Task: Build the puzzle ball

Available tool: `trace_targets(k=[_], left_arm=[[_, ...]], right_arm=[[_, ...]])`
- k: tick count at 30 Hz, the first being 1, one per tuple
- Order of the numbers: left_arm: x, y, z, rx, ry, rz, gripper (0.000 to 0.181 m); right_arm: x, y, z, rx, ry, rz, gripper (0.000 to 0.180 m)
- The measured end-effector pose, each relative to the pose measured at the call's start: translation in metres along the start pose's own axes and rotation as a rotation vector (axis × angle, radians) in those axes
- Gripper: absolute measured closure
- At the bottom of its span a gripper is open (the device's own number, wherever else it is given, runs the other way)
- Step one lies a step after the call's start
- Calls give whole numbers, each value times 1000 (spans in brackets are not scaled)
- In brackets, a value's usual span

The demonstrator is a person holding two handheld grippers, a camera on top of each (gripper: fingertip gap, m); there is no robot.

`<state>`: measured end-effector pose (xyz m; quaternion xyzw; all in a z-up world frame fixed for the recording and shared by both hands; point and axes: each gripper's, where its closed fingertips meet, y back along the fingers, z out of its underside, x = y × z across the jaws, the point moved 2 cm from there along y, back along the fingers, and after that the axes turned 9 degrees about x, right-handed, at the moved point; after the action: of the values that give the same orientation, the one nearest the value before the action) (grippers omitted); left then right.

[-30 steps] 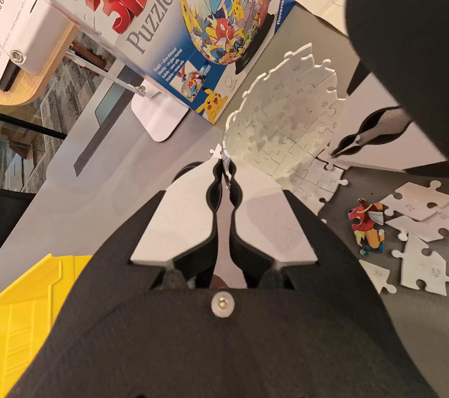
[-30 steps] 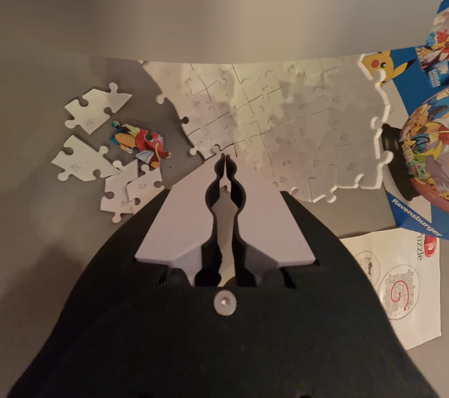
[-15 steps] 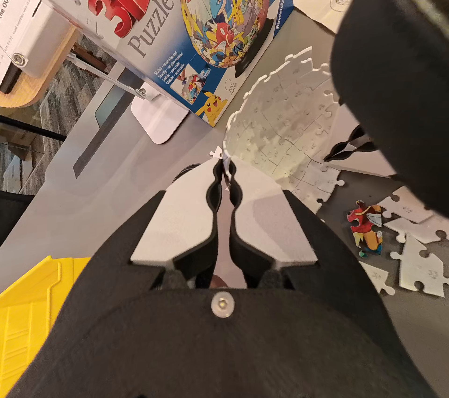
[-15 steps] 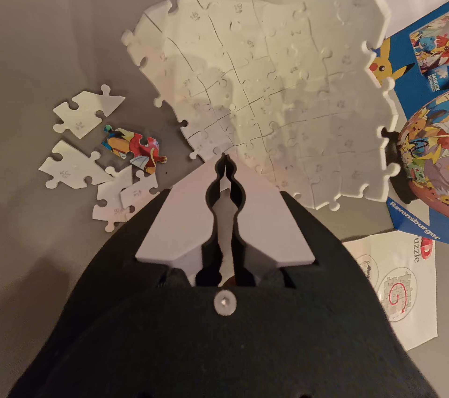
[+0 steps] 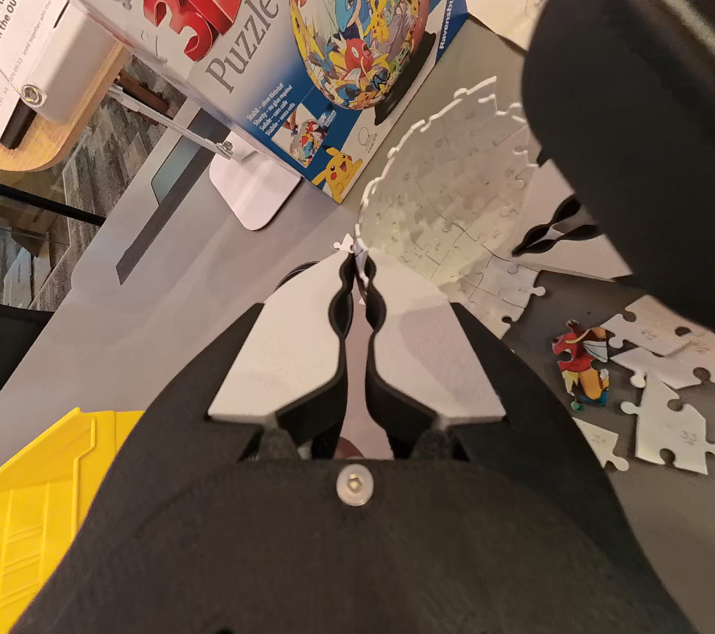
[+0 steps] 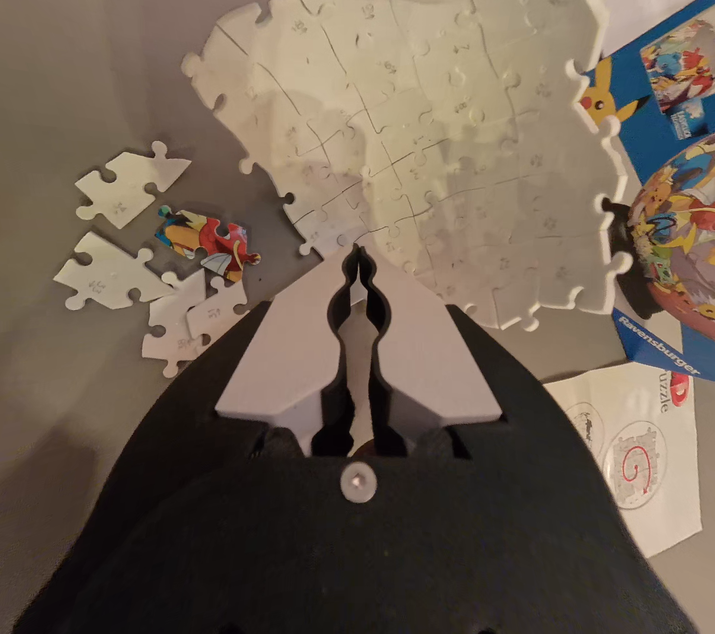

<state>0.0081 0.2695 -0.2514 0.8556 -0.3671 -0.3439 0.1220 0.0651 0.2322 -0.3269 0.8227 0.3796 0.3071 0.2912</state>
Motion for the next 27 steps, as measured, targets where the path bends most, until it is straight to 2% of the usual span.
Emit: trace_targets(k=[9,20,27], left_arm=[[0,-1,0,3,4,4,178],[1,-1,-1,7,-4,6,178],[1,0,-1,6,-17,-2,178]], right_arm=[[7,-2,1,11,25,59,180],[-1,-4,-2,-2,280,107,180],[-3,-3,-2,38,305,144,180]])
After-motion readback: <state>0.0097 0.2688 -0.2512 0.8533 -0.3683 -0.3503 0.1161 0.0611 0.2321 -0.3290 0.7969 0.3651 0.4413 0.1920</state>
